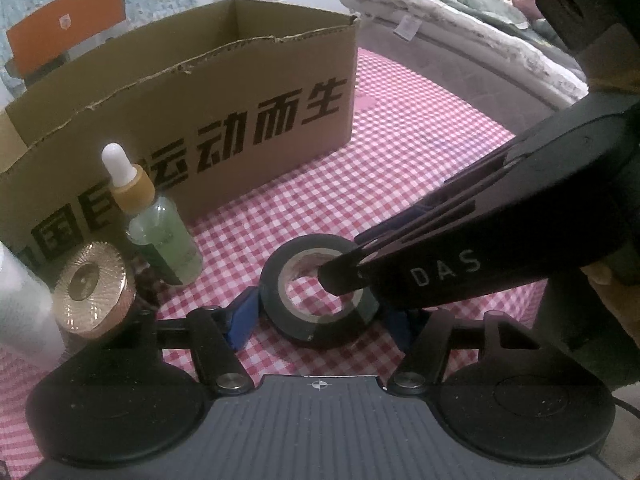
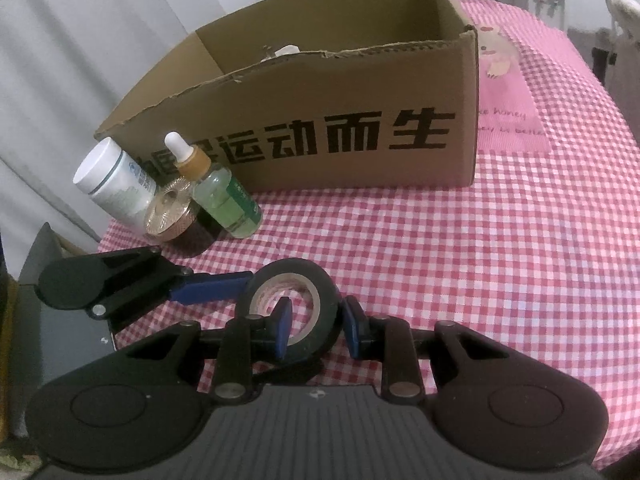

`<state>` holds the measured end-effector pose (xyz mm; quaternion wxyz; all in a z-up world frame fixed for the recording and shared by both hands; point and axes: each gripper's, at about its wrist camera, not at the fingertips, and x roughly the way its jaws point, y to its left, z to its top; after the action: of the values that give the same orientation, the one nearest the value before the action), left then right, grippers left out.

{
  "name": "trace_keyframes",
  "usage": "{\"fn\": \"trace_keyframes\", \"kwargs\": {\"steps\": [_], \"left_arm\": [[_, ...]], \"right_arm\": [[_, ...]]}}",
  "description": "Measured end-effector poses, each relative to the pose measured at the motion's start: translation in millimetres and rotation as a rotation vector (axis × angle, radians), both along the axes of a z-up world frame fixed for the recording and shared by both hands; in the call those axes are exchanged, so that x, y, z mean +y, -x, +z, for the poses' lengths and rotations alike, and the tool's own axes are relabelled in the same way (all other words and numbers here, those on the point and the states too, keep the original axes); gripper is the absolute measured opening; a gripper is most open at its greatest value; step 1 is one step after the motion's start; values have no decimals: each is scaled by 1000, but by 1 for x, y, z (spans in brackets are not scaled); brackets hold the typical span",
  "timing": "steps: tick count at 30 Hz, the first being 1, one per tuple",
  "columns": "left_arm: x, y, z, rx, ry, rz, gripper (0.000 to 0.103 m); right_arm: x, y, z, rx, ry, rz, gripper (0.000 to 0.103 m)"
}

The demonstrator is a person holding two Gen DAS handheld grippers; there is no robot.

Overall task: Organize rigid objects
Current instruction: 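Lift the black tape roll off the table with the right tool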

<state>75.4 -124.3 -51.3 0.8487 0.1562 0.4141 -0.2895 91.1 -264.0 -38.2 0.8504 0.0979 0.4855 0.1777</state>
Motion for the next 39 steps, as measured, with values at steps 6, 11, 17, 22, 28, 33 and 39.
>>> {"fn": "trace_keyframes", "kwargs": {"steps": [6,11,17,22,28,33,39], "left_arm": [[-1,4,7,-25,10,3,65],[0,8,17,-57,20,8,65],[-3,10,23,-65,12,10,65],[-3,11,22,-58,7,10,65],[-3,12,23,-56,7,9,65],[-3,12,24,-59,6,9,65],[-4,13,25,-59,6,12,65]], "right_arm": [[-2,5,4,-2,-14,-11,29],[-2,12,18,-42,-17,-18,29],[-5,16,26,-61,-31,-26,29],[-7,18,27,-55,-46,-39,29],[-7,20,26,-55,-54,-49,29],[-6,22,27,-58,-56,-54,29],[-5,23,28,-59,-55,-57,29]]}}
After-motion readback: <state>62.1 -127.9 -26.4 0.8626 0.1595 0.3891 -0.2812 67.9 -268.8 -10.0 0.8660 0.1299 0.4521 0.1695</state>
